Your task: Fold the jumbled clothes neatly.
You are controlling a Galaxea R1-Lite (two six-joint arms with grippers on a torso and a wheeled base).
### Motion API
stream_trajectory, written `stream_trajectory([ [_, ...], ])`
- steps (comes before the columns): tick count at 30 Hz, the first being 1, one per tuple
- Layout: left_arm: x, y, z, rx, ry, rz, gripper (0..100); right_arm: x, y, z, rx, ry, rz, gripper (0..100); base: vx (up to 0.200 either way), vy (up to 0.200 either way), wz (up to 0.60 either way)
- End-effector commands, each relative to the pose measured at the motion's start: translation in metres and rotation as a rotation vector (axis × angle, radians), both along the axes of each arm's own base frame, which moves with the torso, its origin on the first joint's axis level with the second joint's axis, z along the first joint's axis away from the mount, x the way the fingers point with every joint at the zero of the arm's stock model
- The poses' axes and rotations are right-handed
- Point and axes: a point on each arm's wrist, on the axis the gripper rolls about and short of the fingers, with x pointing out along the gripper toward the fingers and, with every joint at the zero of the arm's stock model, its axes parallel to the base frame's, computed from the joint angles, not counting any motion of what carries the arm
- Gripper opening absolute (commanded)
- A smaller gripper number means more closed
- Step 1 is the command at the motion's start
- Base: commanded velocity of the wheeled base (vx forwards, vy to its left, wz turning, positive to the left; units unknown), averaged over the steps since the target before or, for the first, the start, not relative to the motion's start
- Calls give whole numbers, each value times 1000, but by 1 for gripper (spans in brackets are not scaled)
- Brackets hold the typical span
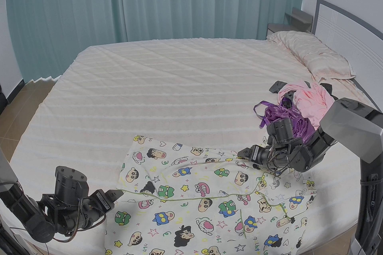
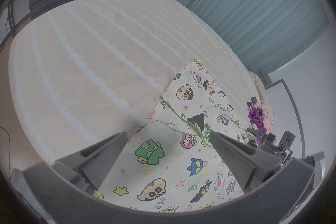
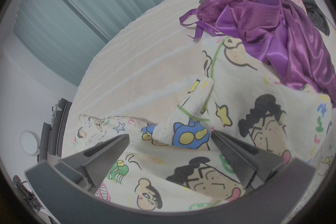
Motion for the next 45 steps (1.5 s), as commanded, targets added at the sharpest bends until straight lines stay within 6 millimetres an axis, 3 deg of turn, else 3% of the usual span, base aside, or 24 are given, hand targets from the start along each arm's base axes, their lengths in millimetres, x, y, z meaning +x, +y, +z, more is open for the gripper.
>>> stream_trajectory([
  [1,0,0,0,0,-2,-1,100,-10,-3,21,10,-27,3,100,0,0,0],
  [11,0,0,1,-1,-3,-1,100,-9,-5,44,29,-92,-6,100,0,0,0],
  [18,0,0,0,0,-2,-1,100,6,2,53,40,-140,0,100,0,0,0],
  [32,0,0,0,0,-2,-1,100,33,-2,37,-24,-81,-41,100,0,0,0],
  [45,0,0,0,0,-2,1,100,43,-12,23,-61,-73,-58,100,0,0,0],
])
